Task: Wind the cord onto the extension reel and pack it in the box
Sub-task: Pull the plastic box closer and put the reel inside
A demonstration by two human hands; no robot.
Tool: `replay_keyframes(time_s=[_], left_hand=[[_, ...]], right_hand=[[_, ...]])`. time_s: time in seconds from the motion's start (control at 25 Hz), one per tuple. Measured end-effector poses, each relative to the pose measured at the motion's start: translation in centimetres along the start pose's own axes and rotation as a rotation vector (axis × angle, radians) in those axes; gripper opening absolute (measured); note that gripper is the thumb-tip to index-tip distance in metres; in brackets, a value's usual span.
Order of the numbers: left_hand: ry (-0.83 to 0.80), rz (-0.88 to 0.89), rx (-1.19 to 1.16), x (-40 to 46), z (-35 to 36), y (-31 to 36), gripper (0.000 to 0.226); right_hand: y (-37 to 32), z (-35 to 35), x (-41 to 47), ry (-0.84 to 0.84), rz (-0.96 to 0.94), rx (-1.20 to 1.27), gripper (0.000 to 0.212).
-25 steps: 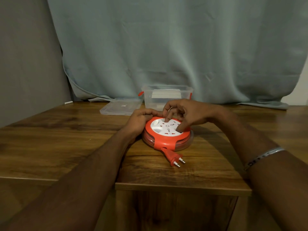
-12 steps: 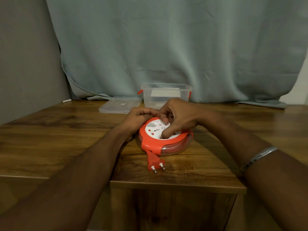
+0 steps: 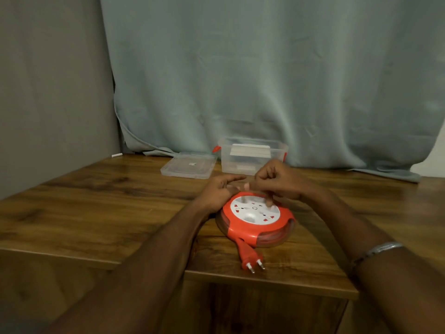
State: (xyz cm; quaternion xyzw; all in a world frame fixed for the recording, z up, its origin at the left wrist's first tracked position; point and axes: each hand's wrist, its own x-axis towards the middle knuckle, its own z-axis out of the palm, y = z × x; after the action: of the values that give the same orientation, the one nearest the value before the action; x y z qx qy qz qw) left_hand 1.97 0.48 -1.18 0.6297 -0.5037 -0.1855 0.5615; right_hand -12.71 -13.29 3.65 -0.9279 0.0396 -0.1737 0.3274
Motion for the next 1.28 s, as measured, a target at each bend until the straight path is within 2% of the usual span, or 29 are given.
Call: replay_keyframes(time_s=[0.12, 0.32, 0.4, 0.48, 0.56, 0.64, 0.72, 0.8, 0.88, 0.96, 1.08, 1.28], left_hand=[[-0.057, 0.008, 0.091, 0.1, 0.4, 0.0, 0.038], [-0.096, -0.053, 0.062, -0.1, 0.5, 0.0, 0.031], [0.013, -0.059, -0.002, 0.6, 0.8, -0.4, 0.029], [0.21, -0.05, -0.043, 2.4, 0.4, -0.5, 0.026], [0.354, 0.003, 0.018, 5.7, -0.8, -0.3, 0.03], [0.445, 0.029, 0.055, 9.6, -2.5, 0.0, 0.039], [0.488, -0.071, 0.018, 13.1, -3.8, -0.1, 0.046], [0.433, -0.215, -0.025, 15.5, -4.2, -1.0, 0.048], [0.317, -0.308, -0.169, 16.4, -3.9, -1.8, 0.046], [0.283, -0.312, -0.264, 16.3, -3.4, -2.0, 0.043], [0.318, -0.235, -0.228, 15.4, -2.7, -1.4, 0.043], [0.372, -0.115, -0.259, 9.6, -1.9, 1.2, 0.049]], right_hand=[[2.1, -0.1, 0.3, 0.278, 0.004, -0.007, 0.047], [4.6, -0.4, 1.0, 0.331, 0.163, -0.132, 0.034], [5.5, -1.5, 2.2, 0.457, 0.216, -0.152, 0.025], [6.5, -2.7, 3.8, 0.689, 0.266, -0.122, 0.019], [7.5, -4.0, 5.9, 0.908, 0.307, -0.083, 0.029], [8.5, -5.3, 8.0, 1.013, 0.356, -0.008, 0.049], [9.9, -6.3, 9.6, 1.043, 0.461, 0.059, 0.068], [11.8, -6.5, 10.4, 1.004, 0.62, 0.154, 0.079], [13.1, -6.2, 10.6, 0.936, 0.692, 0.441, 0.072], [13.2, -5.8, 10.3, 0.909, 0.653, 0.712, 0.051], [11.9, -6.0, 9.5, 1.0, 0.612, 0.532, 0.027], [7.0, -5.0, 4.7, 1.156, 0.573, 0.415, 0.034]])
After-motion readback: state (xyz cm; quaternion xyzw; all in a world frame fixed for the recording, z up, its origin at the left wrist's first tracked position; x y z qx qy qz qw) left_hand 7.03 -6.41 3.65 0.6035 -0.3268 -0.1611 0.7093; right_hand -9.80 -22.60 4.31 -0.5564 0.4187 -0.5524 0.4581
